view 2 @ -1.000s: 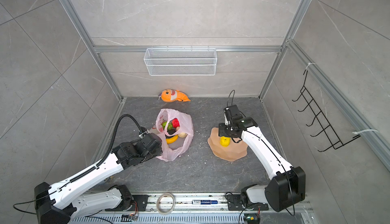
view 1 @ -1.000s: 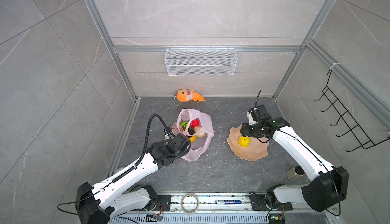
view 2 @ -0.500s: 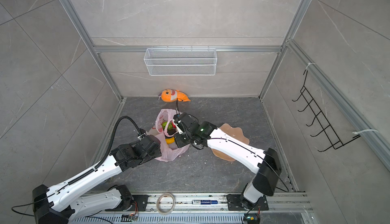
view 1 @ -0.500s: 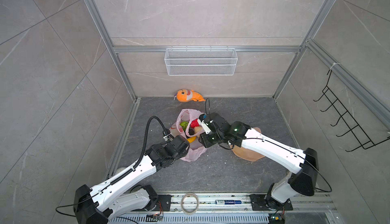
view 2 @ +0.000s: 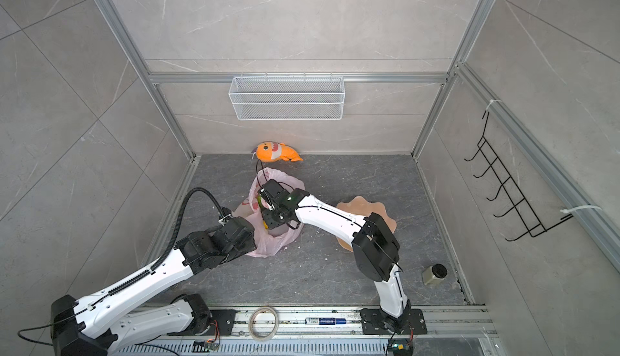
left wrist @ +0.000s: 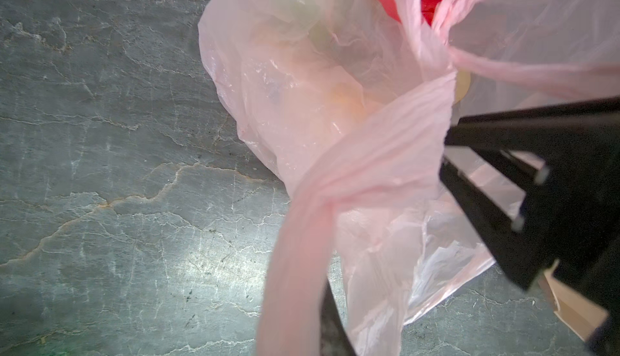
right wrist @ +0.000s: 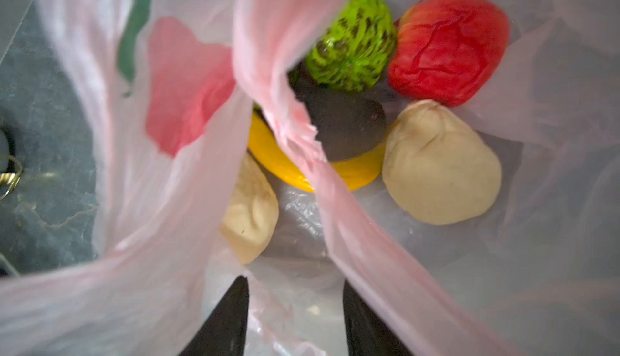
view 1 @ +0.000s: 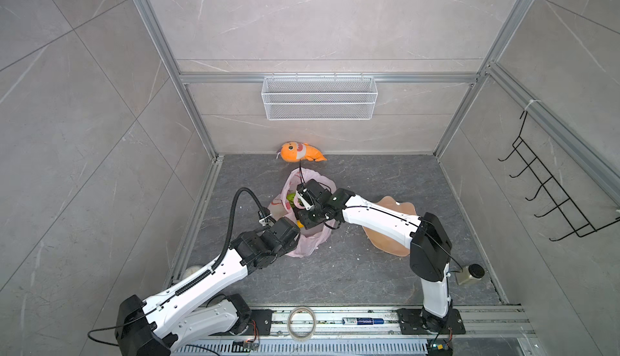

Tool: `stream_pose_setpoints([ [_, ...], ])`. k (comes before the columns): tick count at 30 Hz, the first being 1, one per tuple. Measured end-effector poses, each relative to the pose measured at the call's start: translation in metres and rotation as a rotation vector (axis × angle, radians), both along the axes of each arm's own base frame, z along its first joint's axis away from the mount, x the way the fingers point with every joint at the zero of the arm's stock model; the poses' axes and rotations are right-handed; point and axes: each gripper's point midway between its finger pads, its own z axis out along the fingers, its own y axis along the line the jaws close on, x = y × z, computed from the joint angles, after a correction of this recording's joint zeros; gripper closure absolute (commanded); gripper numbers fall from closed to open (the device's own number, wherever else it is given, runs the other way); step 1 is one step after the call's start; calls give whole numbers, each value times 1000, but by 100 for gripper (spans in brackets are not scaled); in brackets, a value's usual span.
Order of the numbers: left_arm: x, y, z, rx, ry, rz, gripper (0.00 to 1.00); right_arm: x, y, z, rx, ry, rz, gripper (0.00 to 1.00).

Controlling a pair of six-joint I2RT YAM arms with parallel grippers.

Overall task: Take fruits out of the plastic bag
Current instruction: Pick up the fruit from the plastic bag.

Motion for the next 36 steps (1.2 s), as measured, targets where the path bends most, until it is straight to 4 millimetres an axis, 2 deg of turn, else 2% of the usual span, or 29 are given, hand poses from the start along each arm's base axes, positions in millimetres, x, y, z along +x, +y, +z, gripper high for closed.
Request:
stream_pose_setpoints([
  [4, -2, 1, -5, 2, 7, -2, 100, 37, -13, -6, -14, -19, -58, 32],
  [7, 1, -1, -4, -4, -4, -1, 100, 60, -20, -12, -44, -36, -81, 27],
  [9, 4, -4, -4, 5, -4, -3, 100, 68, -20, -17, -73, -45, -80, 25],
  [12, 12, -12, -1, 16, -4, -14, 100, 72, -20, -25, -111, -41, -66, 20],
  [17, 23, -24, 4, 9, -22, -29, 100, 75, -20, -39, -159, -20, -57, 19],
  [20, 24, -25, 3, 10, -21, -28, 100, 74, -25, -48, -190, -7, -59, 19],
  [36, 28, -26, -3, 25, -12, -28, 100, 79, -44, -75, -243, 36, -93, 21],
])
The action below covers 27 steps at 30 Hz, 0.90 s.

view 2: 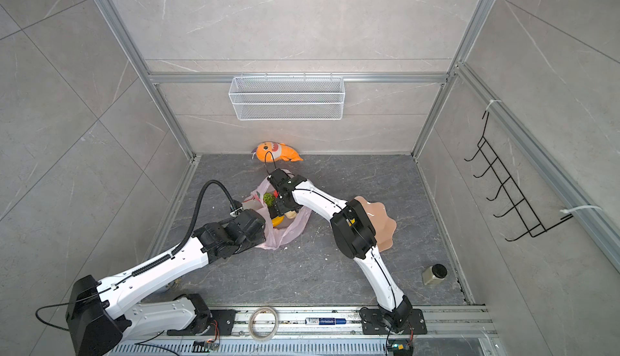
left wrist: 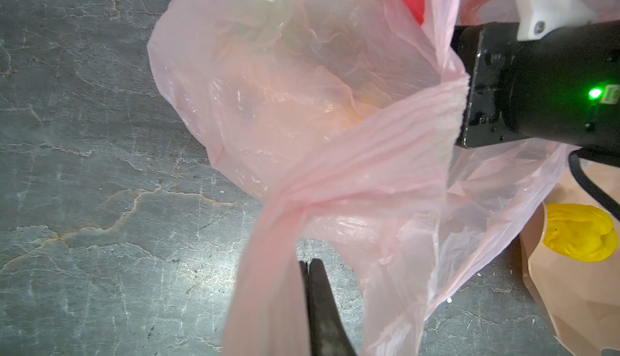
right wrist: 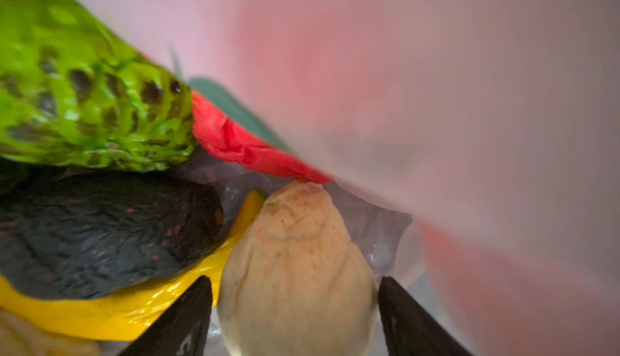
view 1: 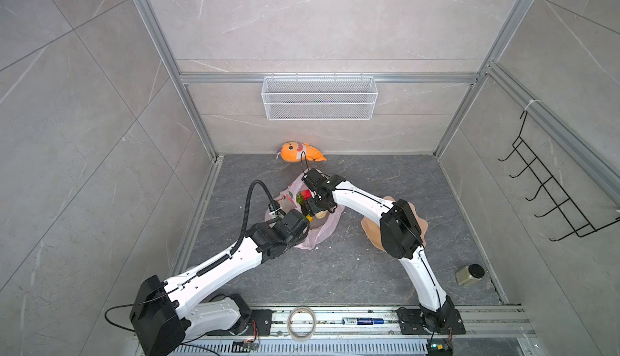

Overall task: Take fruits out of the plastic bag
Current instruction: Pick up the fruit from the plastic bag.

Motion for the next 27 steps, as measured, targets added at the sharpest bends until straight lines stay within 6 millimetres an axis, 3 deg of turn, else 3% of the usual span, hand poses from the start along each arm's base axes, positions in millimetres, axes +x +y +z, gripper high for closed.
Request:
stream_pose_setpoints([
  [7, 0, 0, 0, 0, 0, 2, 100, -3, 1, -4, 8, 18, 3, 25],
  [16, 0, 1, 0, 0, 1, 2, 100, -3, 1, -4, 12, 21, -1, 47],
  [27, 2, 2, 0, 5, -1, 2, 100, -14, 0, 0, 40, 51, 12, 52],
])
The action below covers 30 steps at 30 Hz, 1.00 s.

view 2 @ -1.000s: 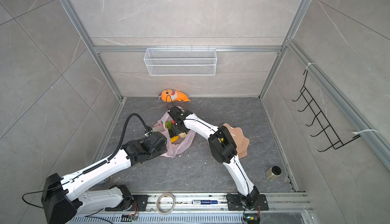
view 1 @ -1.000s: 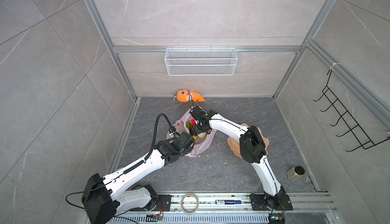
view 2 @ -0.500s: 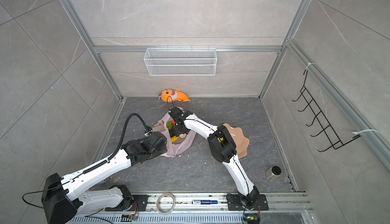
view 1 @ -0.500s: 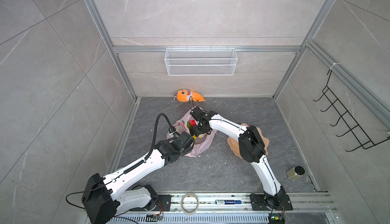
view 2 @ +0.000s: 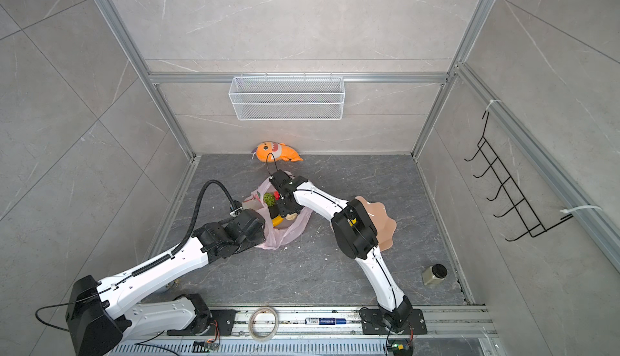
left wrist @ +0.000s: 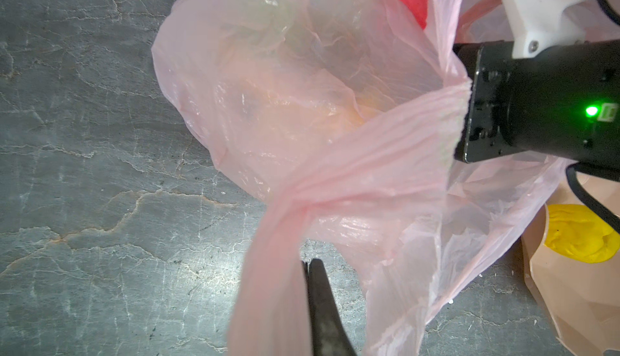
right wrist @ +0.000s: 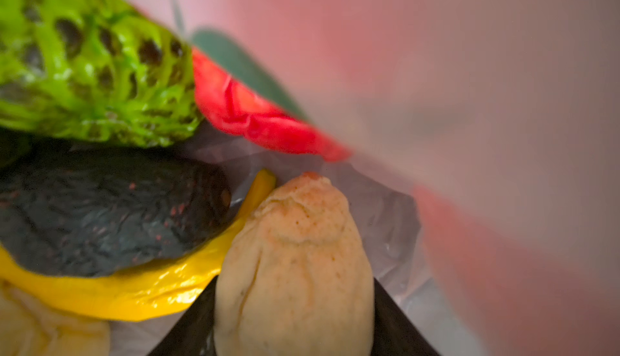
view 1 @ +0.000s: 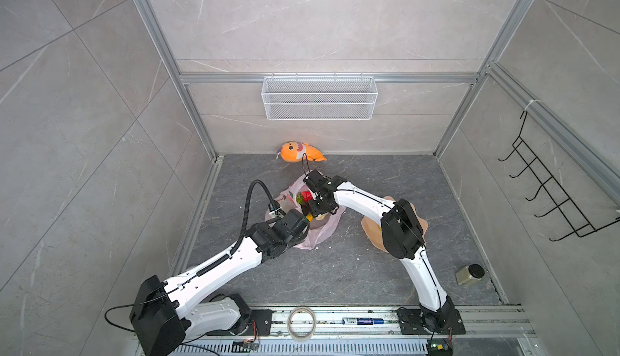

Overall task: Take fruits out of the plastic bag
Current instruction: Pick up the fruit from the plastic bag.

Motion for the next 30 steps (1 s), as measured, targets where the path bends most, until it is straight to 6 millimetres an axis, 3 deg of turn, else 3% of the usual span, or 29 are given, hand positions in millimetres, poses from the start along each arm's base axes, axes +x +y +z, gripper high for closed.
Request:
stream_pose_setpoints([
  [5, 3, 4, 0, 5, -1, 10, 100, -14, -1, 21, 47, 12, 14, 53],
  [15, 5, 7, 0, 13, -3, 8, 100, -39, 3, 89, 191, -17, 56, 53],
  [30, 5, 7, 2, 9, -7, 8, 100, -65, 6, 163, 360, -58, 103, 54],
])
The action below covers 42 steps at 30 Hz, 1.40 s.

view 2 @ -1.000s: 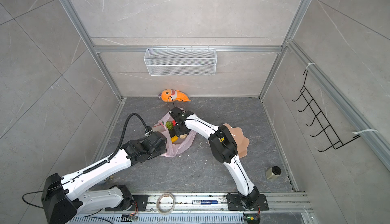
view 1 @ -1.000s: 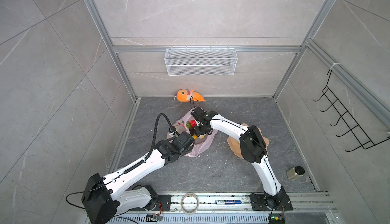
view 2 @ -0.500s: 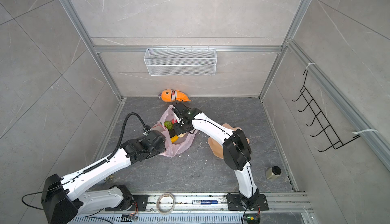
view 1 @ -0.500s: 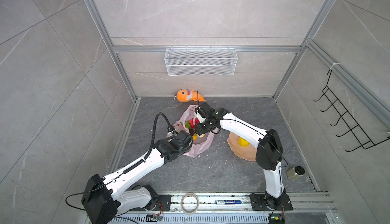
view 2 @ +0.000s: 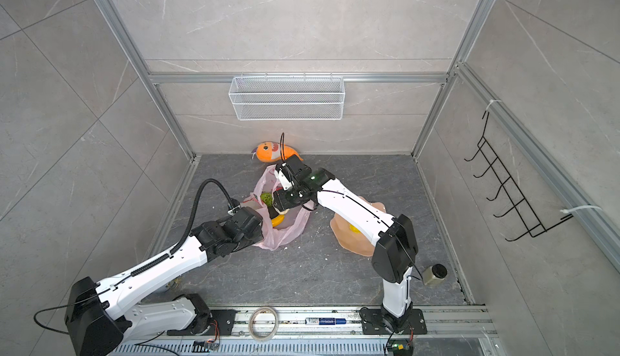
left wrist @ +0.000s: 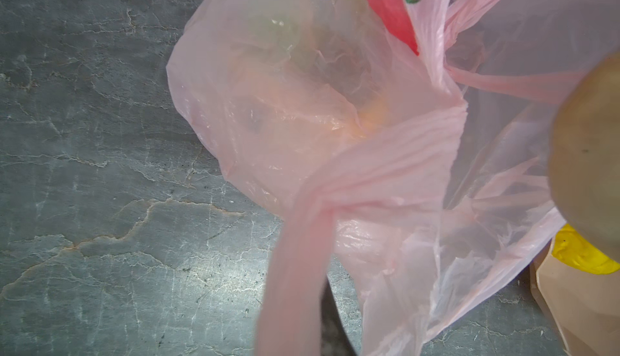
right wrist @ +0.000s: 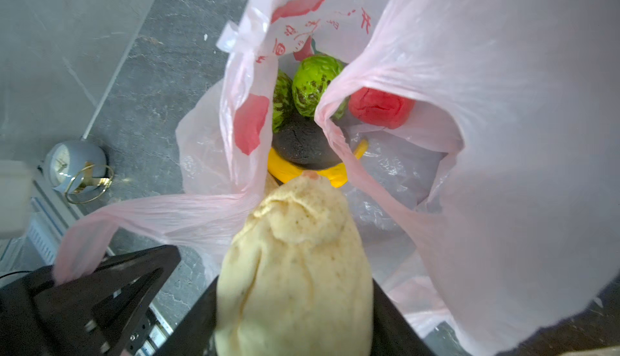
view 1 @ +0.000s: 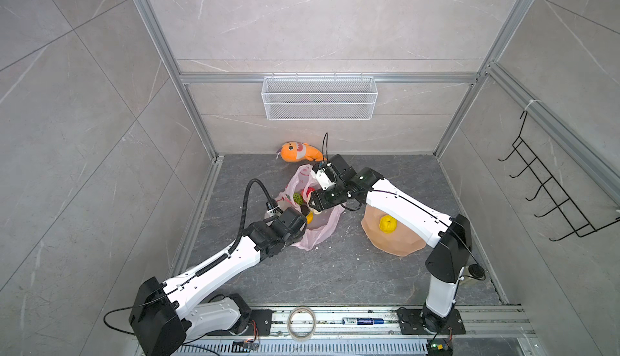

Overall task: Take fruits out of the plastic bag
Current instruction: Pick up the fruit from the plastic bag, then place the fruit on the plate.

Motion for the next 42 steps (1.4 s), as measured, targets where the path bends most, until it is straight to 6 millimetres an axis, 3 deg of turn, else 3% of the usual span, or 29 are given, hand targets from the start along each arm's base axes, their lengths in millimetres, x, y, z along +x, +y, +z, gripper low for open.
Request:
stream_pose_setpoints([
  [11, 0, 0, 3, -8, -8, 0, 100, -16, -19, 64, 81, -98, -8, 55],
  [17, 0, 1, 7, -13, -21, -6, 100, -15, -49, 80, 50, -144, -78, 56],
  [21, 0, 2, 12, -21, -31, -8, 100, -3, -88, 80, 21, -154, -170, 56],
  [29, 1, 2, 14, -24, -35, -6, 100, 8, -170, 47, -93, -115, -362, 57],
  [35, 1, 3, 14, -25, -35, -2, 100, 7, -237, -8, -212, -11, -516, 57],
  [42, 1, 2, 13, -28, -31, -5, 100, -3, -287, -57, -305, 94, -641, 58],
])
